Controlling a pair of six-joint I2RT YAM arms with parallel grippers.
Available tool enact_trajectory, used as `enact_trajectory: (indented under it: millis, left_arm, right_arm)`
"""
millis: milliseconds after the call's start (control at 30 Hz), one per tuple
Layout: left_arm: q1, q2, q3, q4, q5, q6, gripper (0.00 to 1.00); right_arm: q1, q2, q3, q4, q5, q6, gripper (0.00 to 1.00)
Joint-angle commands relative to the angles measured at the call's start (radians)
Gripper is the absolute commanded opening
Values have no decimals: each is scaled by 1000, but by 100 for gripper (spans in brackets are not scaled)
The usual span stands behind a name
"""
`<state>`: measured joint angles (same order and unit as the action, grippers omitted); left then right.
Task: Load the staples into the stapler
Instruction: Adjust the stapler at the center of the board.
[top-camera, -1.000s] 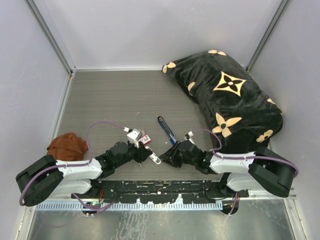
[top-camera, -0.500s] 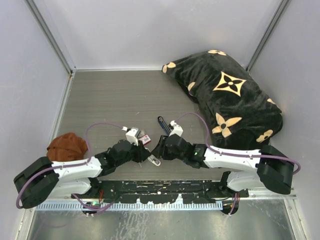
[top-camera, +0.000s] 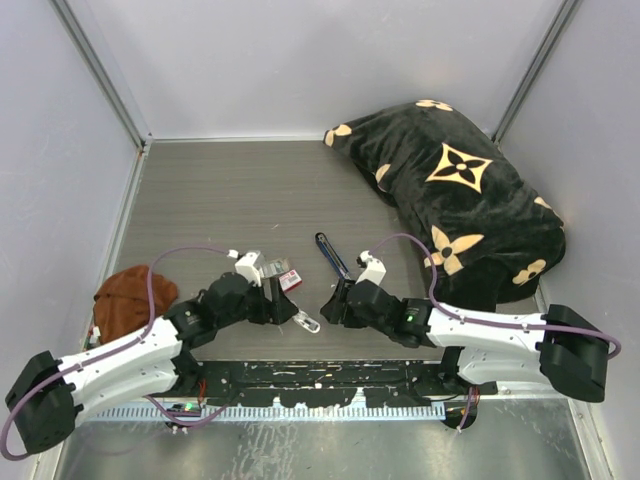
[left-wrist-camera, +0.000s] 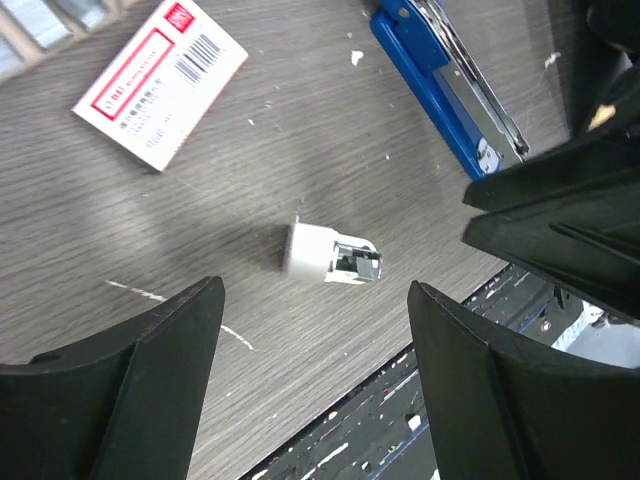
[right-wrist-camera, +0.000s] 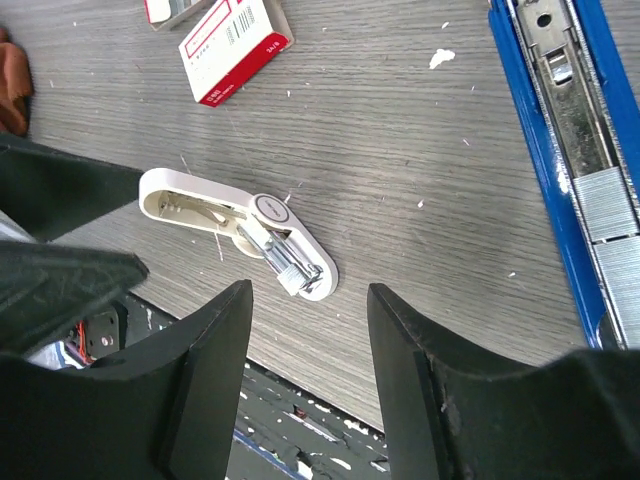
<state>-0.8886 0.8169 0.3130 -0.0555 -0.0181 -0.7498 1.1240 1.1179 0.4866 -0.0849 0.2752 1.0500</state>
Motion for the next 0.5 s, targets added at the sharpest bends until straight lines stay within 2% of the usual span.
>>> enact_trajectory:
  millis: [0,133,300,467]
  left_arm:
    - [114,39,84,-124,140,22,76]
    - [200,124,109,-44,317,66,74]
    - [213,251,199,-80,415,145,65]
    - [213,304,221,-84,478,160,32]
  right_arm:
    - [5,-52,-20,12,51,13,56]
    - [5,-58,-28,11,47,13,56]
    - [5,-57,-25,9,51,10,56]
    - [5,-47,-6,-18,71,-11,56]
